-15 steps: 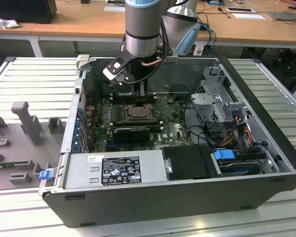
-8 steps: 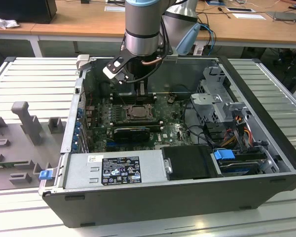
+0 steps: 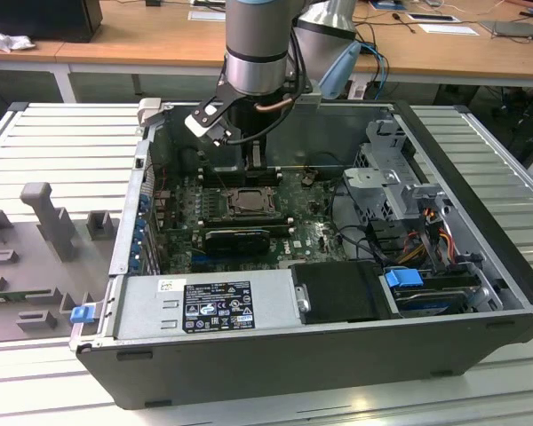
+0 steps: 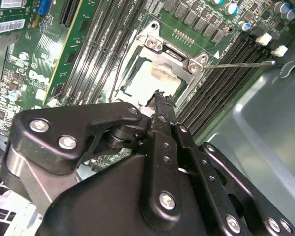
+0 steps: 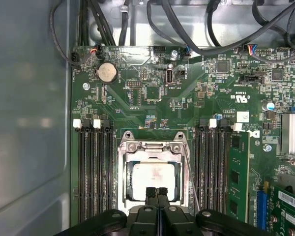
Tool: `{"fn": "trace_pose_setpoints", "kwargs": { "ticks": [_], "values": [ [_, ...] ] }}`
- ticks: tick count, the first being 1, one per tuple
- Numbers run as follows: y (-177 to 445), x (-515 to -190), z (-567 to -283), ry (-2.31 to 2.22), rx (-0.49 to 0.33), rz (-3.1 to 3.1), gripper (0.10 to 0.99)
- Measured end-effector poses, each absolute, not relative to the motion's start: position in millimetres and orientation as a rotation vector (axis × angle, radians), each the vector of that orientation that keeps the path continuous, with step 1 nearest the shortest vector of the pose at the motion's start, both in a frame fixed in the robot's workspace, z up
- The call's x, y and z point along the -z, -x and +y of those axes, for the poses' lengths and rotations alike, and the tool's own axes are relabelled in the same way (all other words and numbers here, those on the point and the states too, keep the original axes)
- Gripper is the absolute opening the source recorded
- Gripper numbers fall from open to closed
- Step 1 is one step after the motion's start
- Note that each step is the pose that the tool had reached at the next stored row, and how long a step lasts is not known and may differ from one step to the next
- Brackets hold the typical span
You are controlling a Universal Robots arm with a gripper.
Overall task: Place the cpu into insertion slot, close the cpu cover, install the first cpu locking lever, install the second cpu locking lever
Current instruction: 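Install the first cpu locking lever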
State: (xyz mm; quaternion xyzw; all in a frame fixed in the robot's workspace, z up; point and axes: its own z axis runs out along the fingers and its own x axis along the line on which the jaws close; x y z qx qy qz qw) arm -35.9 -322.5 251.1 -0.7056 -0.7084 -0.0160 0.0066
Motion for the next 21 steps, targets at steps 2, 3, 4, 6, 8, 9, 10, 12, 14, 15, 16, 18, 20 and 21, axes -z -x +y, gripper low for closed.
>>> {"fn": "trace_pose_setpoints", "kwargs": {
  "ticks": [2, 3, 4, 6, 8, 9, 10, 12, 14, 15, 16, 18, 20, 21],
  "values": [
    [35.9, -254.7, -322.5, 2.208, 0.05, -2.216, 0.106],
    [35.9, -255.8, -322.5, 2.208, 0.05, -2.216, 0.106],
    [35.9, -257.3, -322.5, 2.208, 0.05, -2.216, 0.106],
    [35.9, -261.6, -322.5, 2.208, 0.05, -2.216, 0.106],
    [35.9, -265.9, -322.5, 2.208, 0.05, -2.216, 0.106],
    [35.9, -267.6, -322.5, 2.208, 0.05, -2.216, 0.106],
    [35.9, -269.2, -322.5, 2.208, 0.05, -2.216, 0.106],
    [35.9, -269.1, -322.4, 2.192, 0.05, -2.231, 0.106],
    [35.9, -269.2, -322.5, 2.119, 0.049, -2.299, 0.106],
    [35.9, -269.2, -322.5, 2.094, 0.048, -2.322, 0.106],
    [36.0, -269.2, -322.5, 2.074, 0.048, -2.339, 0.106],
    [36.0, -269.1, -322.5, 2.009, 0.048, -2.394, 0.106],
    [36.0, -269.1, -322.5, 1.956, 0.047, -2.437, 0.106],
    [35.9, -269.1, -322.5, 1.91, 0.046, -2.473, 0.106]
  ]
}}
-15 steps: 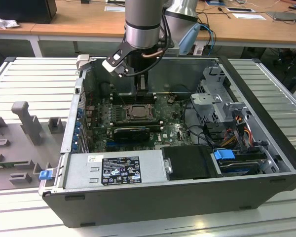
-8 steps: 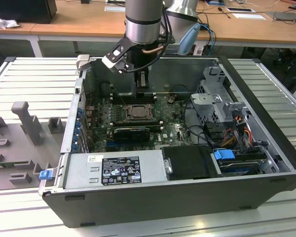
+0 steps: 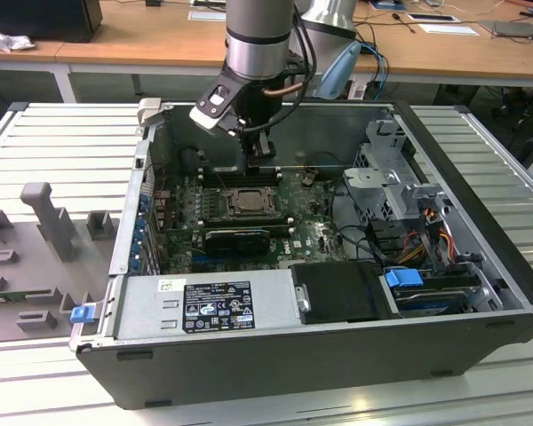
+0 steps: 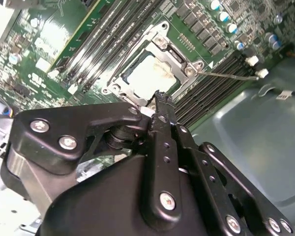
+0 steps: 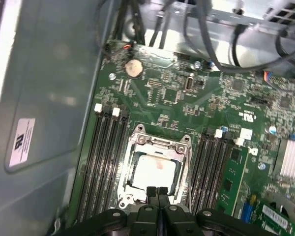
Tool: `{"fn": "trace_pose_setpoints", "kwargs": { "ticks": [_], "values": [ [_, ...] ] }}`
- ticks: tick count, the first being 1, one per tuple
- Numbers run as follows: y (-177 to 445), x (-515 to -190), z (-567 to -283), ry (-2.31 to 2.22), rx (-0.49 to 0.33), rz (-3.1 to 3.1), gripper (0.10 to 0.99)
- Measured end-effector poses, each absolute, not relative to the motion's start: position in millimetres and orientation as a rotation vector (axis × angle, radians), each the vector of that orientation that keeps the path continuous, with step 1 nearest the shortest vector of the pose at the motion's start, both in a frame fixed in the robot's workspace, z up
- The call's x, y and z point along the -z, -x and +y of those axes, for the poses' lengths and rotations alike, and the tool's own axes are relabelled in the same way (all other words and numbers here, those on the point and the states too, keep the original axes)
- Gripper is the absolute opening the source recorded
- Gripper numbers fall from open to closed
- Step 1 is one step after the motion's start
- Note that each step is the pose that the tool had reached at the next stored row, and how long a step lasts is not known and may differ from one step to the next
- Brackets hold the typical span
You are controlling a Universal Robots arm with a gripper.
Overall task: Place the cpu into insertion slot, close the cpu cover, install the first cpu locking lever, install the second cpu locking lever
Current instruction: 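Install the first cpu locking lever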
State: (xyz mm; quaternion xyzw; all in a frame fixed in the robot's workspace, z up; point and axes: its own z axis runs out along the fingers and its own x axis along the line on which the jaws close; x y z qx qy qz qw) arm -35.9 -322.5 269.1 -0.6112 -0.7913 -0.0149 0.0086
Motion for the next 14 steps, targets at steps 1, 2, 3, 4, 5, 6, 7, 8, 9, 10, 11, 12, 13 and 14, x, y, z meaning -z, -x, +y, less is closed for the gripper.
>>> {"fn": "trace_pose_setpoints", "kwargs": {
  "ticks": [1, 2, 3, 4, 5, 6, 7, 8, 9, 10, 11, 12, 13, 14],
  "values": [
    [36.0, -269.1, -322.5, 1.877, 0.046, -2.497, 0.106],
    [35.9, -269.1, -322.5, 1.855, 0.046, -2.513, 0.106],
    [36.0, -269.1, -322.5, 1.841, 0.046, -2.523, 0.106],
    [36.0, -269.1, -322.5, 1.832, 0.046, -2.529, 0.106],
    [35.9, -269.1, -322.5, 1.819, 0.045, -2.539, 0.106],
    [35.9, -269.1, -322.5, 1.813, 0.045, -2.543, 0.106],
    [35.9, -269.1, -322.5, 1.806, 0.045, -2.547, 0.106],
    [36.0, -269.1, -322.5, 1.798, 0.045, -2.554, 0.106],
    [36.0, -269.1, -322.5, 1.788, 0.045, -2.56, 0.106],
    [35.9, -269.1, -322.5, 1.774, 0.045, -2.569, 0.106],
    [35.9, -269.1, -322.5, 1.768, 0.045, -2.574, 0.106],
    [36.0, -269.1, -322.5, 1.762, 0.045, -2.578, 0.106],
    [36.0, -269.1, -322.5, 1.751, 0.045, -2.585, 0.106],
    [36.0, -269.1, -322.5, 1.745, 0.045, -2.589, 0.106]
  ]
}}
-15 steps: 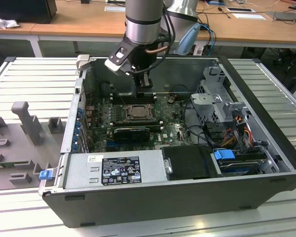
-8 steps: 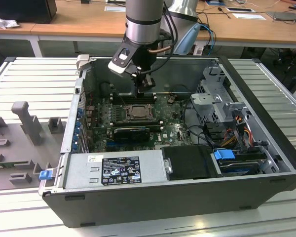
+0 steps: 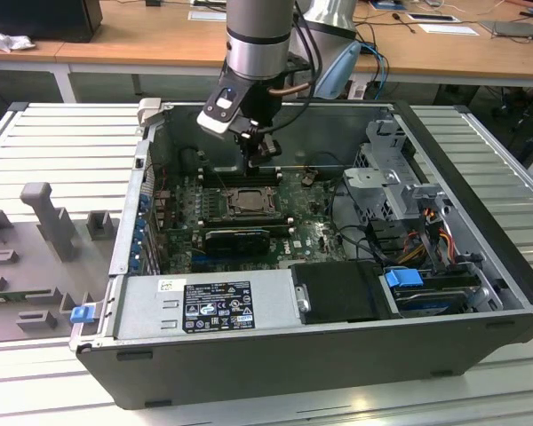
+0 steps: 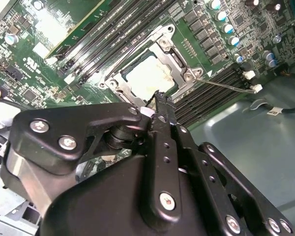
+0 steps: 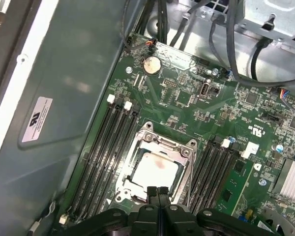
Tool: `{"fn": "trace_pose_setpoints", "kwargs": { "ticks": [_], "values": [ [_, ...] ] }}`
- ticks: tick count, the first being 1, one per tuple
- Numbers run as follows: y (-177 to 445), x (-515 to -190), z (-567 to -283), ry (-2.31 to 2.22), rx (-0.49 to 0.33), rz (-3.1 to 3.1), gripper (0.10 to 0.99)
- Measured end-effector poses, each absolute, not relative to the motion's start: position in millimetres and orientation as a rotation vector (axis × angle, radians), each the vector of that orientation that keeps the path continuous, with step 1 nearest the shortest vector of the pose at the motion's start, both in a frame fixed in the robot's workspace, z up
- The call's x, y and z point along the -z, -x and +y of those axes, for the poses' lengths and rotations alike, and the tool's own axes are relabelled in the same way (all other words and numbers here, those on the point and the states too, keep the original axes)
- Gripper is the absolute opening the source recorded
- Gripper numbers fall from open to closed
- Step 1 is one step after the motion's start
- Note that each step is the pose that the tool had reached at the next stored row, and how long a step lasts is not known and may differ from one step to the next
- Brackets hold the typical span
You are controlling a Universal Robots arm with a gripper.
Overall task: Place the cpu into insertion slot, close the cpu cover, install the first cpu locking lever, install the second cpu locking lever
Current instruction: 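Install the first cpu locking lever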
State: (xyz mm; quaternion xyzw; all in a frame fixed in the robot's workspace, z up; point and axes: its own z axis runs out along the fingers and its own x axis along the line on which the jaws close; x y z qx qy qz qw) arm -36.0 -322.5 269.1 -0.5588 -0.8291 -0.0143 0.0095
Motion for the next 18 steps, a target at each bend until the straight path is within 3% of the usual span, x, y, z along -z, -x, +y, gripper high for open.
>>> {"fn": "trace_pose_setpoints", "kwargs": {
  "ticks": [18],
  "values": [
    [36.0, -269.1, -322.5, 1.581, 0.043, -2.69, 0.106]
  ]
}}
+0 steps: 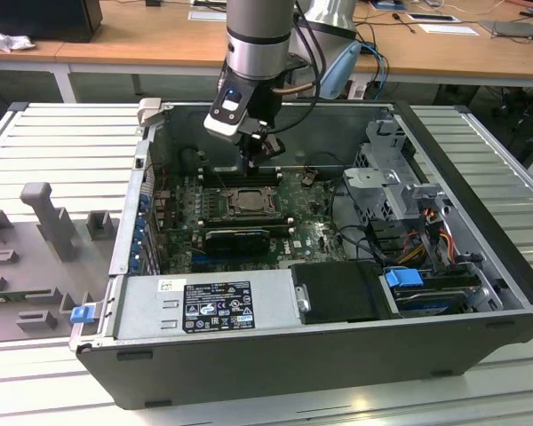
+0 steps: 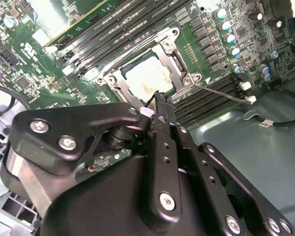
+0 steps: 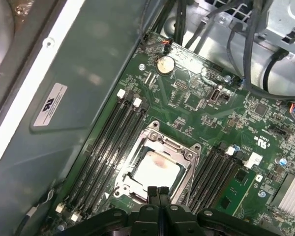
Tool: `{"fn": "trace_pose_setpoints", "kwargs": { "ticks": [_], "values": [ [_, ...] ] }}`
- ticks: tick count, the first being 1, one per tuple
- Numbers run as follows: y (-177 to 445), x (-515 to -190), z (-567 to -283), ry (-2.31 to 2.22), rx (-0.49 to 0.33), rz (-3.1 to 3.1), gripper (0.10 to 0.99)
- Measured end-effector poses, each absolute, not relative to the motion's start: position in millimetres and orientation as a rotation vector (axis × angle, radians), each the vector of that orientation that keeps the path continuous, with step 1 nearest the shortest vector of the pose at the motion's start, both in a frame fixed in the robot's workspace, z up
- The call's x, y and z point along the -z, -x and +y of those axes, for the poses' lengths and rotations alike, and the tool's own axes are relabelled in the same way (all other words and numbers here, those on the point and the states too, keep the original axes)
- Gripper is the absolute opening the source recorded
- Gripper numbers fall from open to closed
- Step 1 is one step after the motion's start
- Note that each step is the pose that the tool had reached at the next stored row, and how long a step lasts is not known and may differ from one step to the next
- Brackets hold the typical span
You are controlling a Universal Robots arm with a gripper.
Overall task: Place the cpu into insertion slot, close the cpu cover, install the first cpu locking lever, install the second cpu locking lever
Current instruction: 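Install the first cpu locking lever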
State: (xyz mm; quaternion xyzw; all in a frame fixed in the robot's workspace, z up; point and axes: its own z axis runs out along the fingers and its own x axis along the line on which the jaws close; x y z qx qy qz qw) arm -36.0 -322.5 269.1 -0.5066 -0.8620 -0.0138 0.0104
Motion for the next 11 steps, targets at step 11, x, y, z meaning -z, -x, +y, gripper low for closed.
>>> {"fn": "trace_pose_setpoints", "kwargs": {
  "ticks": [11],
  "values": [
    [35.9, -269.5, -322.5, 1.389, 0.042, -2.792, 0.106]
  ]
}}
